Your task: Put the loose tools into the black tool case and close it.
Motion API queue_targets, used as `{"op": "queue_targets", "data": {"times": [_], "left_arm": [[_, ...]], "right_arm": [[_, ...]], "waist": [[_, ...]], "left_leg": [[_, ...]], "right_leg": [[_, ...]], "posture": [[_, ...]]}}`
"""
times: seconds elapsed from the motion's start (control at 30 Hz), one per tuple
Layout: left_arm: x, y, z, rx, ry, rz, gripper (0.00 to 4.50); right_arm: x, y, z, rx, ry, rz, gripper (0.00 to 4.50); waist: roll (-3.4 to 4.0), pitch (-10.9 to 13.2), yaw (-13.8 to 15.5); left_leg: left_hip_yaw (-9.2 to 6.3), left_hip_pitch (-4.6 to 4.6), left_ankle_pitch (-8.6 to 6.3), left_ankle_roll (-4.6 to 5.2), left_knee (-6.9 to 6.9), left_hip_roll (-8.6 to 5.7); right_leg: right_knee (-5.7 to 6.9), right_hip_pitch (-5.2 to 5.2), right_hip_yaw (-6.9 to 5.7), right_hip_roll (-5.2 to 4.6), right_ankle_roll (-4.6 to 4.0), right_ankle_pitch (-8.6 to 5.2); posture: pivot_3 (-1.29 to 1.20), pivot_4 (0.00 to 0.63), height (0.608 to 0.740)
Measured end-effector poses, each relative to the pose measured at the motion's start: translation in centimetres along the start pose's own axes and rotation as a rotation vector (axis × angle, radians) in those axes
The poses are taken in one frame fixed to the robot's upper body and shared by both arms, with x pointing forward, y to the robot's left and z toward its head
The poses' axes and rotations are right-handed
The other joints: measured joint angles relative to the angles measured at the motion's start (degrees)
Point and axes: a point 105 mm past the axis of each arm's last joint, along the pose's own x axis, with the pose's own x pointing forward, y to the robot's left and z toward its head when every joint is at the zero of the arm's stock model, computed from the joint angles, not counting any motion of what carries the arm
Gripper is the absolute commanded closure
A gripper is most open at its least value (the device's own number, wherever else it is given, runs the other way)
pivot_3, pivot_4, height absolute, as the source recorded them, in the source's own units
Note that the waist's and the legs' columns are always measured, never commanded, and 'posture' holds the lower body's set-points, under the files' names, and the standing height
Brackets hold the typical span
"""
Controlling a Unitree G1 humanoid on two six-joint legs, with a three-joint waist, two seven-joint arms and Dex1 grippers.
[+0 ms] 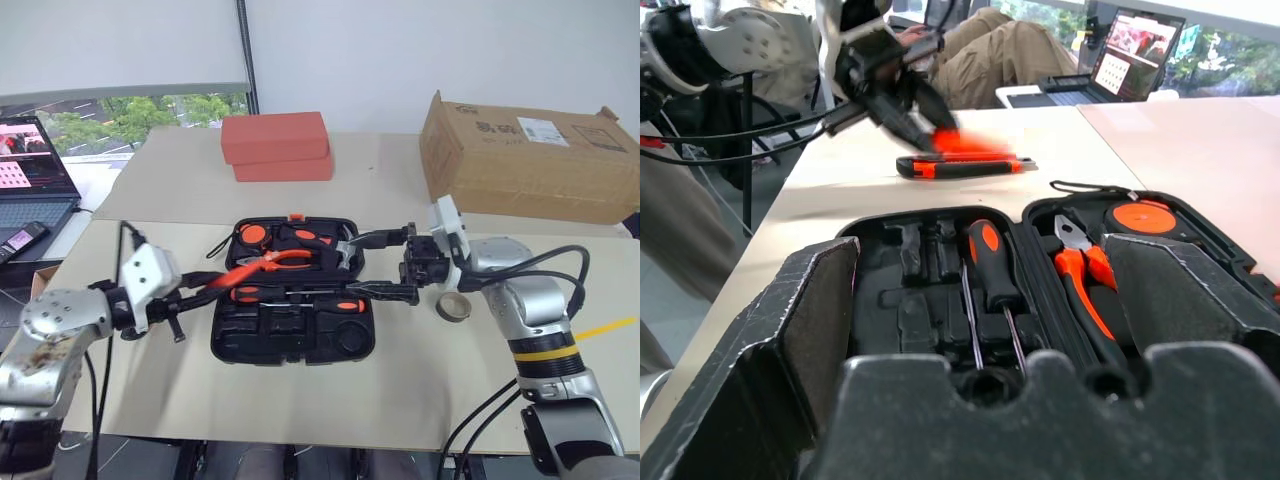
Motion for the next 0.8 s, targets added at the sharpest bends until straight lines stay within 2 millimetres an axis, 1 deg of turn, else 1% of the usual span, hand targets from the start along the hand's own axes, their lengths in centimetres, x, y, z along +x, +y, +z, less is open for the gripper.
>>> {"op": "queue_targets", "data": {"times": [0.07,0.1,0.2,0.4,0.57,0.8], "left_arm": [[0.3,0.2,-0.4,0.05,0.035,-0.075,4.05],[0.6,0.6,-0.7,0.092,0.066,-0.113,4.05],[1.4,1.1,-1.8,0.145,0.13,-0.206,4.05],[3.6,0.9,-2.0,0.188,0.148,-0.349,4.05],[4.1,0.7,-2.6,0.178,0.172,-0.376,4.05],[4.1,0.8,-3.0,0.17,0.191,-0.367,4.05]], "right_arm": [[-0.3,0.1,-0.1,0.001,0.005,-0.007,0.0],[-0.5,0.2,-0.4,0.007,0.009,-0.016,0.0],[-0.6,0.5,-0.5,0.006,0.009,-0.026,0.0],[-0.8,1.0,-0.5,-0.006,0.004,-0.054,0.0],[-1.0,1.0,-0.5,-0.008,0.002,-0.076,0.0],[-1.0,1.0,-0.4,-0.016,0.0,-0.084,0.0]], "waist": [[0.01,0.0,0.0],[0.01,0.0,0.1],[0.01,0.0,0.1],[0.0,0.0,-0.1],[0.0,0.0,-0.6],[0.0,0.0,-0.6]], "left_leg": [[0.01,-0.02,0.01,-0.01,0.0,-0.01],[0.01,-0.02,0.01,-0.01,0.02,-0.01],[0.06,-0.08,0.03,-0.02,0.11,-0.02],[0.08,-0.1,0.12,-0.16,0.15,-0.01],[0.07,-0.07,0.12,-0.17,0.16,0.0],[0.04,-0.06,0.1,-0.12,0.21,0.0]], "right_leg": [[0.01,0.0,0.0,0.02,0.01,0.0],[-0.01,0.02,0.0,0.05,0.02,-0.01],[0.01,0.01,-0.01,0.11,0.04,-0.02],[0.03,0.01,0.01,0.17,0.08,-0.03],[0.1,0.0,0.04,0.18,0.08,-0.04],[0.13,0.03,0.04,0.18,0.08,-0.04]], "posture": [[0.0,0.15,0.711],[0.0,0.15,0.711],[0.0,0.15,0.711],[0.0,0.15,0.711],[0.0,0.15,0.711],[0.0,0.15,0.711]]}}
